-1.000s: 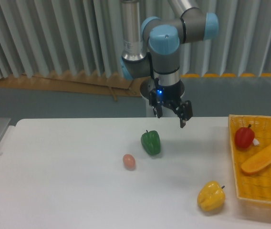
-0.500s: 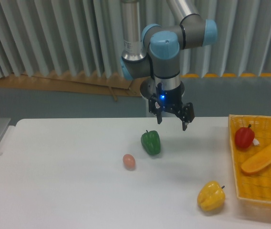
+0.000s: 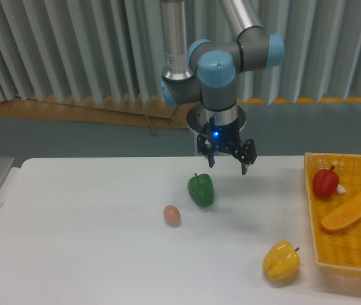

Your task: Place the green pepper in a basket

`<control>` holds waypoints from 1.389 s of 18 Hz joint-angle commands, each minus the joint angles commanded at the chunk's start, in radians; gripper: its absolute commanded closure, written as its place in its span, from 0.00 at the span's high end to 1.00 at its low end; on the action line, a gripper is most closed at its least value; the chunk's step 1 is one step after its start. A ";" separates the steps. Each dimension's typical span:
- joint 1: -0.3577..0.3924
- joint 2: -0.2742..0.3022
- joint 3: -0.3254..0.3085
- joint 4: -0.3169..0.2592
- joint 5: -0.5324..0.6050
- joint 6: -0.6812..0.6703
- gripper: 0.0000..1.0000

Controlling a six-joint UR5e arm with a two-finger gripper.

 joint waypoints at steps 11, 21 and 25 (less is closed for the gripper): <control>-0.093 -0.073 -0.005 0.002 0.067 -0.070 1.00; -0.129 -0.109 0.006 0.003 0.095 -0.143 1.00; -0.098 -0.112 0.011 0.038 0.088 -0.184 1.00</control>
